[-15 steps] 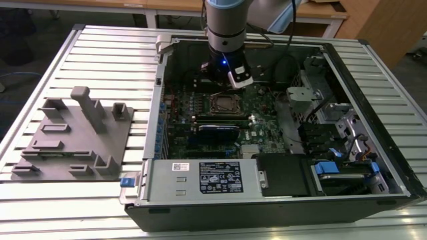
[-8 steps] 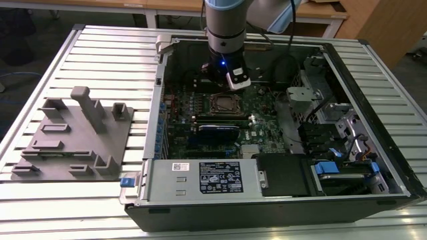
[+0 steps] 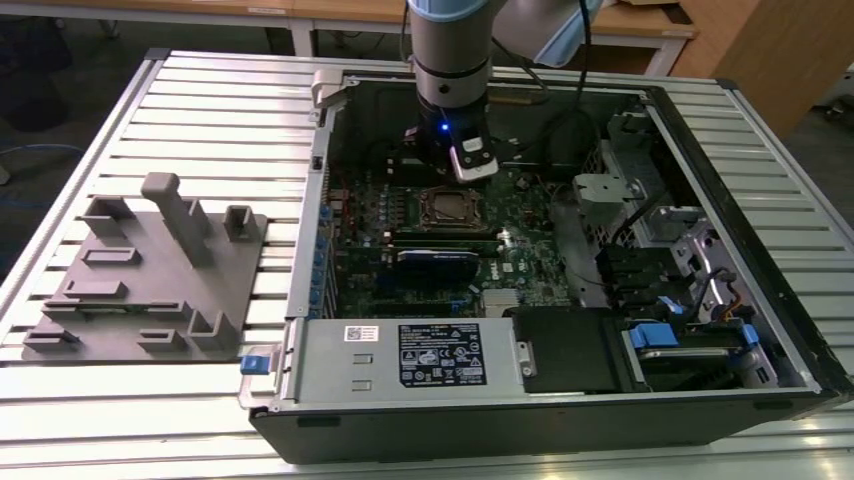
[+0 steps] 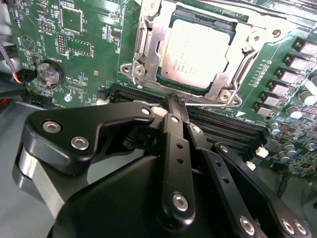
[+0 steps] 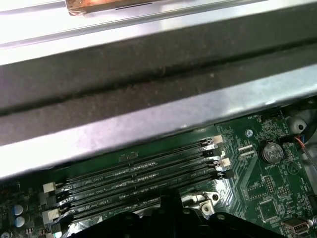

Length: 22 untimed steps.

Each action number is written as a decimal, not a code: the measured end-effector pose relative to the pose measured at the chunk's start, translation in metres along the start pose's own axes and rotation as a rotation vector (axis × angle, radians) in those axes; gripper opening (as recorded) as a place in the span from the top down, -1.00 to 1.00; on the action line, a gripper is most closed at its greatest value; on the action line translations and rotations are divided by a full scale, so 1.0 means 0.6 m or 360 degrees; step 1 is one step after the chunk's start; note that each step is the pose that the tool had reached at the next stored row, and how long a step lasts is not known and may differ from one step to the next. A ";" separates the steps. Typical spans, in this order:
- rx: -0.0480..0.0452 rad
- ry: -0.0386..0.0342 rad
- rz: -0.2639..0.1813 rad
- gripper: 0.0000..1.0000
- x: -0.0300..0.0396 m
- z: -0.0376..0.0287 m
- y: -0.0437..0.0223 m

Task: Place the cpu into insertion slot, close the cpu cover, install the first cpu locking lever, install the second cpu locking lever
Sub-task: 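Install the first cpu locking lever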

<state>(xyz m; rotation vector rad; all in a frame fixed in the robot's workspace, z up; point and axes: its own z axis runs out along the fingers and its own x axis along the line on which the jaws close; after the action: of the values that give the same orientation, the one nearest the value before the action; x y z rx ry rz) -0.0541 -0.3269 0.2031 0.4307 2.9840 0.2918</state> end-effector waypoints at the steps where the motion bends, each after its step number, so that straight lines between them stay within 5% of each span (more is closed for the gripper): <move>1: 0.0000 0.0000 0.0001 0.80 0.000 0.000 0.001; 8: 0.0004 -0.0005 0.0015 0.80 0.003 0.002 0.010; 15: 0.0061 -0.0026 0.0035 0.80 0.005 0.005 0.013; 22: 0.0064 -0.0027 0.0035 0.80 0.005 0.006 0.016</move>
<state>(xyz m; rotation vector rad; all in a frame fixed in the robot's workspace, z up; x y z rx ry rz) -0.0541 -0.3162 0.2016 0.4683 2.9748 0.2293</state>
